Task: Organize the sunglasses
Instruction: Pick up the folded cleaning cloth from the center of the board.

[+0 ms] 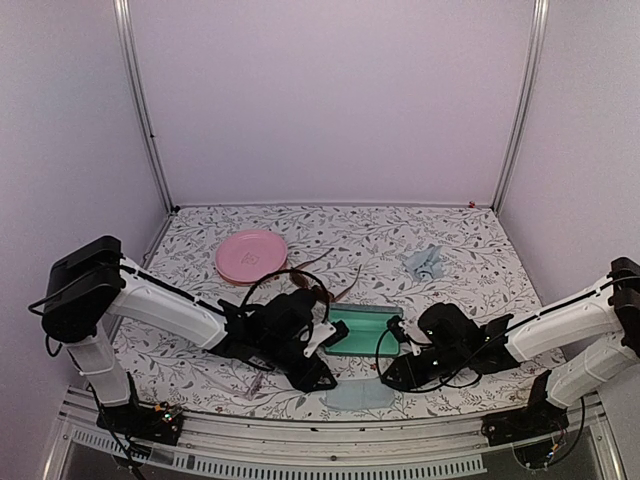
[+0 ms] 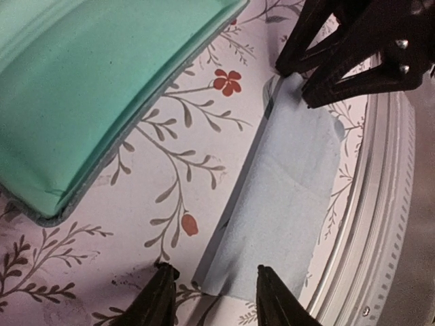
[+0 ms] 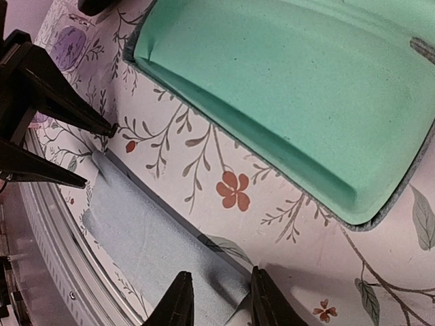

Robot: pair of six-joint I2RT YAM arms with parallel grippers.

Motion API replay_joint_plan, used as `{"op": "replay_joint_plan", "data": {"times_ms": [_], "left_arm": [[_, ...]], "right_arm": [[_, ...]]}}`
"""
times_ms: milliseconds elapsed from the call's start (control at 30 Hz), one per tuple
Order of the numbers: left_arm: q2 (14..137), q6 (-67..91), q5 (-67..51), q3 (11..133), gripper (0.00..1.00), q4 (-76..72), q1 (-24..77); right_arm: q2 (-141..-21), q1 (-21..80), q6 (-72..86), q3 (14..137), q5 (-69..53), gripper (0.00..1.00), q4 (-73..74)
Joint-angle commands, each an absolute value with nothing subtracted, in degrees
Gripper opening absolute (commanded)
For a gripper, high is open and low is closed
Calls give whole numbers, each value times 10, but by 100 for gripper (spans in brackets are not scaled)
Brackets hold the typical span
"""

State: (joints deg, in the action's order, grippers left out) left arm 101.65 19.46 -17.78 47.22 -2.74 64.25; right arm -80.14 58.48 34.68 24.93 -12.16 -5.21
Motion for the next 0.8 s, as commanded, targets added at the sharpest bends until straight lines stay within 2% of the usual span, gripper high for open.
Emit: {"op": "replay_joint_plan", "data": {"times_ms": [0,500,767], "left_arm": [[1039,186,-203,476,40,-6,655],[1045,176,-209,488,21,4,656],[1045,177,-213,490,12,0,656]], "right_arm": [[-803,589,339,247,-122,30,-42],[-802,589,326,239,-139,27,-70],[-803,589,323,242,-136,20,-70]]}}
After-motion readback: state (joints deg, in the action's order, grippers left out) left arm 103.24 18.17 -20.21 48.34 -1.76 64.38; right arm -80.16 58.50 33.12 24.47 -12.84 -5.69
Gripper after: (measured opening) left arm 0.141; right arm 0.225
